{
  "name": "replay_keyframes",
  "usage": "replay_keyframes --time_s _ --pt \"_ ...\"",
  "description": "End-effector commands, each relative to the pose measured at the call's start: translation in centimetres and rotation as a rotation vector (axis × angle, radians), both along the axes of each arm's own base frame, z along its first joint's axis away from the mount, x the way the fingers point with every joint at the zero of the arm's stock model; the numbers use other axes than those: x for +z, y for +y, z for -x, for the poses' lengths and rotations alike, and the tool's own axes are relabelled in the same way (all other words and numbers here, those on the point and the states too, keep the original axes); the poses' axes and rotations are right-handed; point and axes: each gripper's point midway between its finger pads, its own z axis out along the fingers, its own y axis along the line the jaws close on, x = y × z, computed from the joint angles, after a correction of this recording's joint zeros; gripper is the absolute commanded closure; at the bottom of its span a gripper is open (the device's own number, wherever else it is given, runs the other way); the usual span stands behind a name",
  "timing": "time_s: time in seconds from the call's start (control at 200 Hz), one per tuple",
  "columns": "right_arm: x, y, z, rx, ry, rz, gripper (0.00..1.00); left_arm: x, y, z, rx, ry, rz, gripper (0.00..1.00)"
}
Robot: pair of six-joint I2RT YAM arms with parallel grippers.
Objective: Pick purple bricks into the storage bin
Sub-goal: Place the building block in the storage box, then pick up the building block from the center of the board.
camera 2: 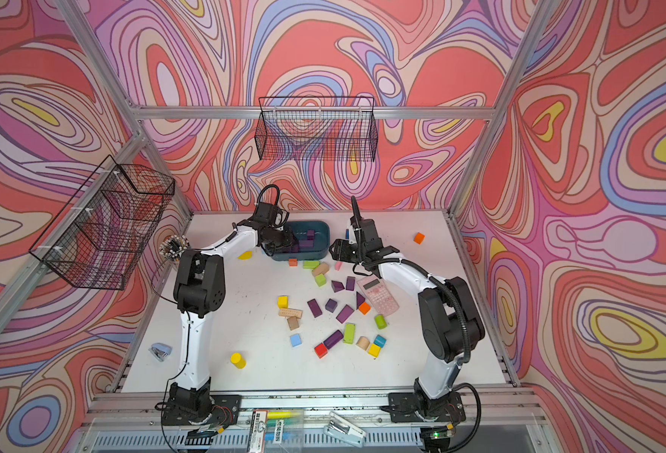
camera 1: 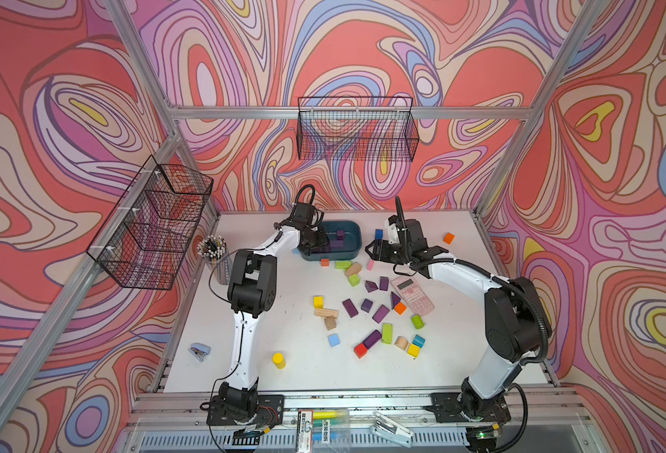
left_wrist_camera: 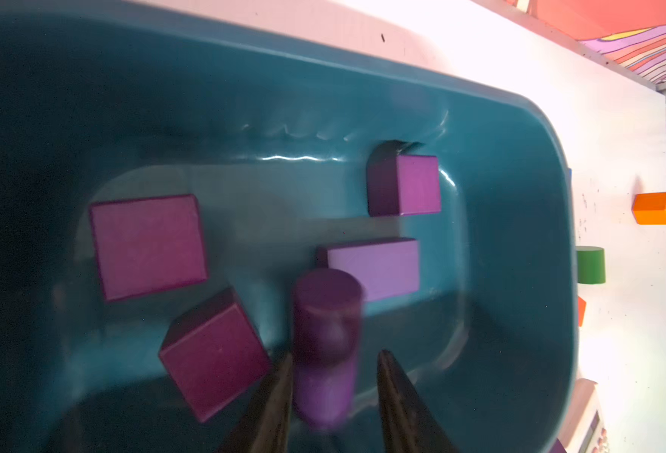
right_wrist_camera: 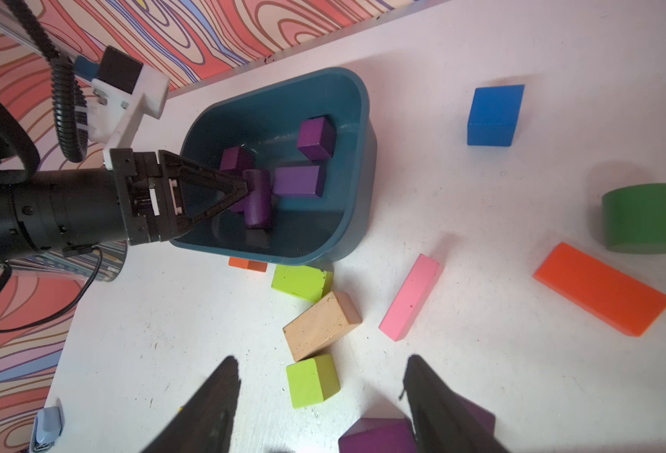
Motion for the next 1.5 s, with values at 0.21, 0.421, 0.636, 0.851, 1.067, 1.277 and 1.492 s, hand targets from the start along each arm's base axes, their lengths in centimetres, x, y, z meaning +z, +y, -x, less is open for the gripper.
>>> replay_keyframes --time_s 0.21,0.421,0.636,0.851,1.067,1.277,1.492 --pt "-0.2 -0.7 0.3 -0.034 -0.004 0.017 0.3 0.4 0.9 0.4 0.009 0.046 -0.046 0.43" --pt "0.1 -0.9 0.1 -0.047 -0.004 0.028 0.3 2.1 0.6 0.4 -0.008 0.041 -0.032 0.33" --pt "-0.1 -1.3 0.2 -0.069 0.005 0.043 0.3 3.8 0.6 0.7 -0.006 0.031 -0.019 0.23" --pt "-0.3 -1.6 0.3 -0.08 0.008 0.051 0.3 5.4 1.1 1.6 0.0 0.023 -0.034 0.07" --pt "-0.3 -2.0 0.5 -0.094 0.004 0.051 0.29 6.6 1.7 3.0 0.007 0.011 -0.044 0.0" --pt "-0.3 -2.1 0.7 -0.1 0.006 0.053 0.29 7.7 1.9 4.6 0.006 -0.003 -0.03 0.0" --pt "-0.8 -2.2 0.6 -0.119 0.021 0.046 0.3 8.3 1.6 7.0 0.0 0.0 -0.016 0.0"
